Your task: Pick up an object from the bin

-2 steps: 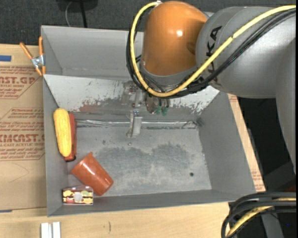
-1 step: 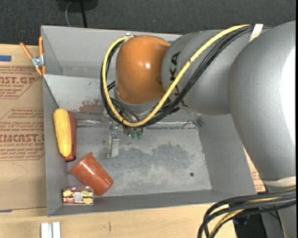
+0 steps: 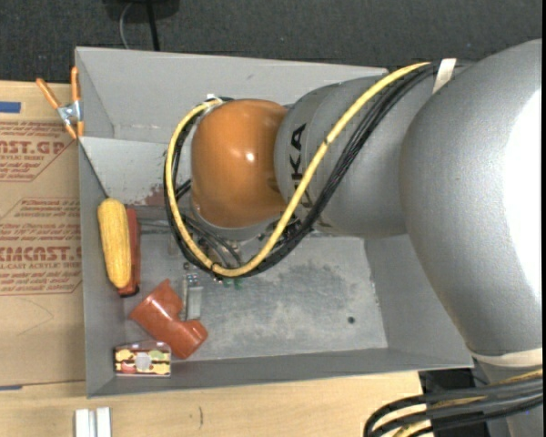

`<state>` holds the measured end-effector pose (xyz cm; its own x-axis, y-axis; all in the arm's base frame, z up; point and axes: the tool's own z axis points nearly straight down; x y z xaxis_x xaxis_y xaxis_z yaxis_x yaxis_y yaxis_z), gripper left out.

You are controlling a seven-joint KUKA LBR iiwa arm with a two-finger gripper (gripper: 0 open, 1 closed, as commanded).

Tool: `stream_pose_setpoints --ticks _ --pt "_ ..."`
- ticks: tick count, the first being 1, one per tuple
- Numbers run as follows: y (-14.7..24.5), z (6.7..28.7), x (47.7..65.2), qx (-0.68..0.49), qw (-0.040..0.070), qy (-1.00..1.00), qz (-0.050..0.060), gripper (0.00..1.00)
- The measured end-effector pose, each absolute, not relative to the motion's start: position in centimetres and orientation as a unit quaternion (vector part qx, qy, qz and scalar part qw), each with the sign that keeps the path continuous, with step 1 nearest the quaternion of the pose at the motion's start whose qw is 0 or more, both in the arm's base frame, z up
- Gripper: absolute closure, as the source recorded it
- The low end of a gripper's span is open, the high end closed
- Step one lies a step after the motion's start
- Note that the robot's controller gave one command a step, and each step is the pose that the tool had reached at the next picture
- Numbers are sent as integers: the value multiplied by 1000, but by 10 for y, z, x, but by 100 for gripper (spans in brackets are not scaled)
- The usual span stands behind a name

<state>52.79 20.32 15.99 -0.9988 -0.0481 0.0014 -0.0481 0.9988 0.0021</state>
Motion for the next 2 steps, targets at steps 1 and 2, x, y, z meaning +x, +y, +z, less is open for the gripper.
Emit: stream_pose_setpoints --ticks 1,2 --pt "218 124 510 77 -2 -997 -2 0" --pt "229 76 490 29 -1 -1000 11 0"
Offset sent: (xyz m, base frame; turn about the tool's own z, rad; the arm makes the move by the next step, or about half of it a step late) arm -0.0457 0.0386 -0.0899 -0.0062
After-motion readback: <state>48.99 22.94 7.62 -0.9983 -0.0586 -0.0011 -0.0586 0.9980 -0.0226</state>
